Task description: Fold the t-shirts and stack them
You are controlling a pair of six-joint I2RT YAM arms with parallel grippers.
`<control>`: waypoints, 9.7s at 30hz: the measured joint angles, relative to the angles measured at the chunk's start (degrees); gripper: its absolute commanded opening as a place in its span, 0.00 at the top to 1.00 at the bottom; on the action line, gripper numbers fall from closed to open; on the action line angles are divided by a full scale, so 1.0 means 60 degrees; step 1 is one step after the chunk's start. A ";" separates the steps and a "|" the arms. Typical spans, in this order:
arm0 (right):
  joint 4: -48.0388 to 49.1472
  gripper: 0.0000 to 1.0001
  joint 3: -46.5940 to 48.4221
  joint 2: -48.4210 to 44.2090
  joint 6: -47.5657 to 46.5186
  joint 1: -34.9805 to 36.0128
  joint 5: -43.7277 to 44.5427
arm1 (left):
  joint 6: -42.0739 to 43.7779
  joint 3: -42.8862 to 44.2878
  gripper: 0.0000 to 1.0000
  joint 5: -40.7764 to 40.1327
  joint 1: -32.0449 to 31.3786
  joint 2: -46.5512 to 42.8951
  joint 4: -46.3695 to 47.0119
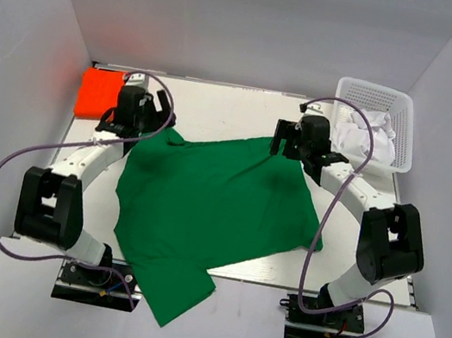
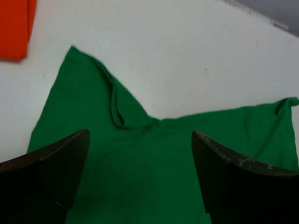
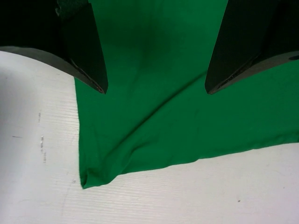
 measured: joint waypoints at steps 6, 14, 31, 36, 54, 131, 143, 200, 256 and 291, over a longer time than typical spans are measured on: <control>-0.0022 0.10 0.0004 0.0372 0.0164 -0.0004 -0.0481 | -0.0393 -0.1304 0.00 0.0102 -0.0040 -0.0291 -0.0233; -0.0153 0.10 0.0528 0.2288 0.0623 -0.0186 -0.0776 | -0.0816 -0.1002 0.00 -0.0313 -0.0044 0.1705 -0.1035; -0.0794 0.10 0.4422 0.5373 0.0488 -0.1082 -0.0892 | -0.0834 0.6328 0.00 -0.1100 0.0018 0.6994 -0.3038; -0.1282 0.10 0.5978 0.6222 -0.0208 -0.1202 -0.0747 | -0.0535 0.8816 0.00 -0.0787 0.0022 0.8393 -0.3960; -0.0084 0.10 -0.0729 -0.1209 -0.0044 -0.1169 -0.1311 | -0.1115 0.1825 0.00 0.1534 -0.0131 0.1198 -0.2754; -0.3326 0.42 -0.5402 -0.4033 0.2466 -0.1213 0.0120 | -0.4666 -0.3745 1.00 -0.0681 -0.3501 -0.4983 -0.7548; -0.3446 1.00 -0.5304 -0.4324 0.2554 -0.1162 0.0550 | -0.5155 -0.3359 1.00 -0.1308 -0.3483 -0.5548 -0.8783; -0.3876 0.30 0.3406 0.3027 0.0849 -0.1184 0.1719 | -0.2885 0.4284 0.00 -0.4903 -0.1027 0.4368 -0.5847; -0.1413 0.10 -0.0503 0.1494 0.1115 -0.0750 -0.2488 | 0.0120 0.2630 1.00 -0.0441 -0.1341 0.4175 -0.3056; -0.1541 0.10 -0.0568 0.0911 0.1202 -0.0805 -0.0262 | -0.0994 -0.0503 0.00 -0.0594 -0.0951 0.1559 -0.2856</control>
